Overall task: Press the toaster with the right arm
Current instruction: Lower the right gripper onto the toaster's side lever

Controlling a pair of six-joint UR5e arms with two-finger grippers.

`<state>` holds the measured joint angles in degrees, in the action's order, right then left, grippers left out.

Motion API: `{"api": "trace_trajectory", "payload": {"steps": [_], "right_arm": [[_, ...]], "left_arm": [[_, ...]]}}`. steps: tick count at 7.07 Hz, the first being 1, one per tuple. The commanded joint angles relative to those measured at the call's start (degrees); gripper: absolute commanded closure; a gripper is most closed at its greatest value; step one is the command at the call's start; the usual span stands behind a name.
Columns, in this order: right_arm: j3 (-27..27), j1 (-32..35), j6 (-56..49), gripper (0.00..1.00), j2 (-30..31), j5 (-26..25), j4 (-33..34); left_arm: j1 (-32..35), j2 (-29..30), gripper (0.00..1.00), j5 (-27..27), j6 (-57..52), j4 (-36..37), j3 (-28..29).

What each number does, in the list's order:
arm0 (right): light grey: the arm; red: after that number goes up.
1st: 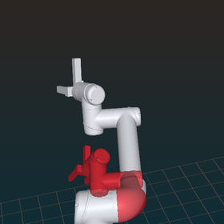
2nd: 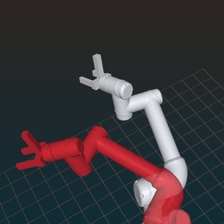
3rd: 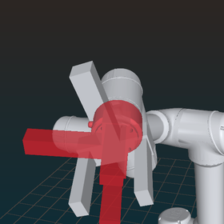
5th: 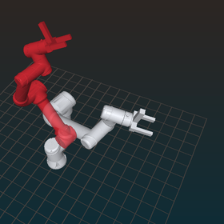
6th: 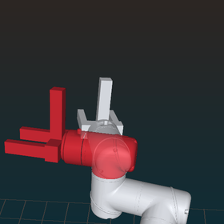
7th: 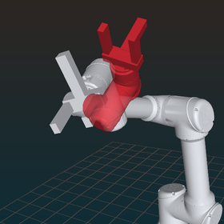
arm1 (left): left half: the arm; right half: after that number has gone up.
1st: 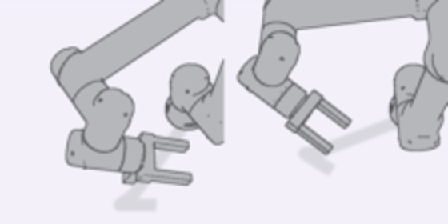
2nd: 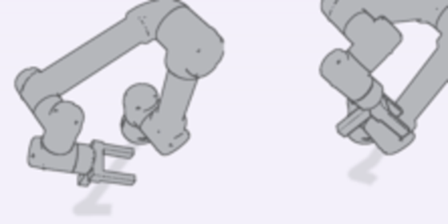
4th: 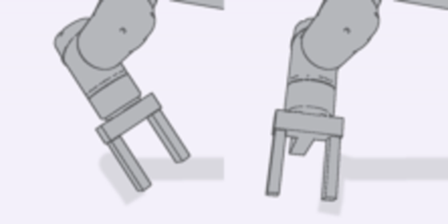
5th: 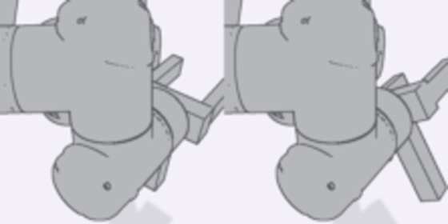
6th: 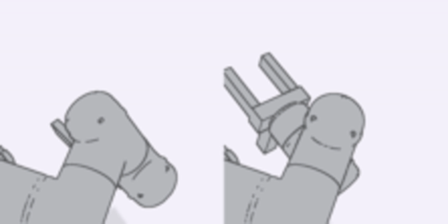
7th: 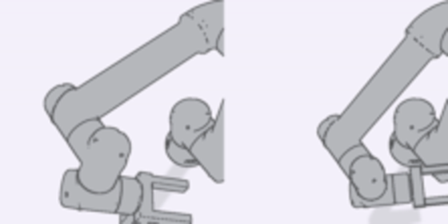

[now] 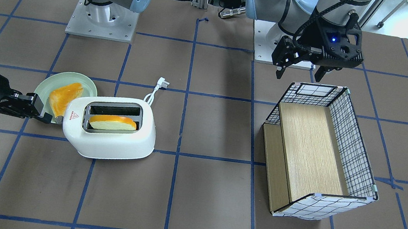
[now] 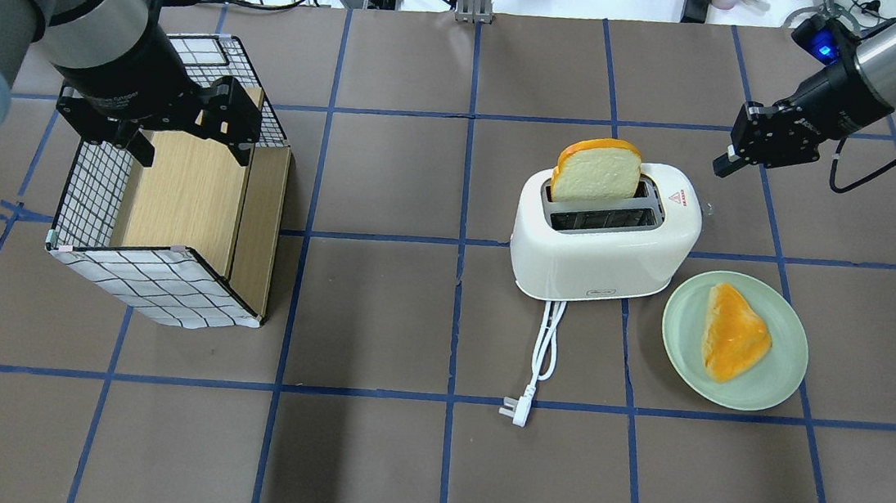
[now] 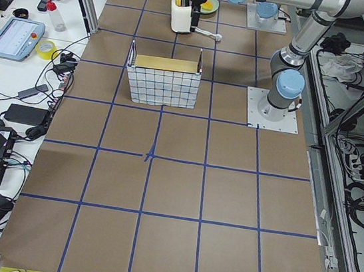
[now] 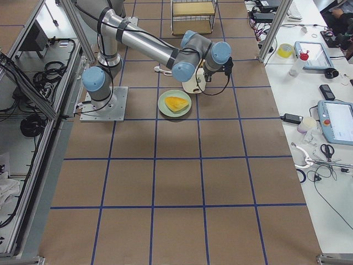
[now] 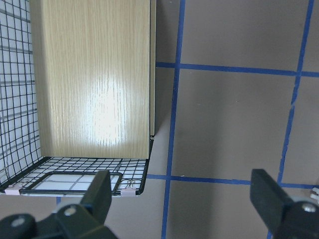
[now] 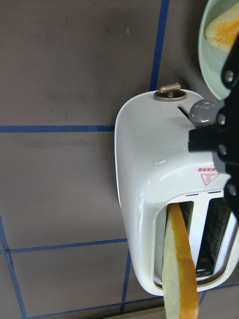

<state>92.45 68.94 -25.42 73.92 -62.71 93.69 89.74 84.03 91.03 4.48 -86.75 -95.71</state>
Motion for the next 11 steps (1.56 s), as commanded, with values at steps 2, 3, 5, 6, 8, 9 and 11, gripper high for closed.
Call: {"api": "trace_trajectory", "payload": {"steps": [2, 3, 5, 6, 8, 9, 11], "right_arm": [[1.2, -0.2, -2.7, 1.00, -0.8, 0.0, 0.5], [1.3, -0.2, -2.7, 1.00, -1.1, 0.0, 0.5], [1.6, -0.2, -2.6, 1.00, -1.8, 0.0, 0.5], [1.9, -0.2, -2.6, 1.00, -2.0, 0.0, 0.5], [2.0, -0.2, -2.7, 1.00, -2.4, 0.0, 0.6], [2.1, -0.2, -2.8, 1.00, -2.9, 0.1, 0.6], [2.2, -0.2, -2.8, 1.00, -3.2, 0.0, 1.0]], "left_arm": [[0.0, 0.0, 0.00, 0.0, 0.0, 0.0, 0.0], [0.0, 0.0, 0.00, 0.0, 0.0, 0.0, 0.0], [0.0, 0.0, 0.00, 0.0, 0.0, 0.0, 0.0], [0.0, 0.0, 0.00, 0.0, 0.0, 0.0, 0.0], [0.0, 0.0, 0.00, 0.0, 0.0, 0.0, 0.0], [0.0, 0.0, 0.00, -0.1, 0.0, 0.0, 0.0], [0.0, 0.0, 0.00, 0.0, 0.0, 0.0, 0.0]]}}
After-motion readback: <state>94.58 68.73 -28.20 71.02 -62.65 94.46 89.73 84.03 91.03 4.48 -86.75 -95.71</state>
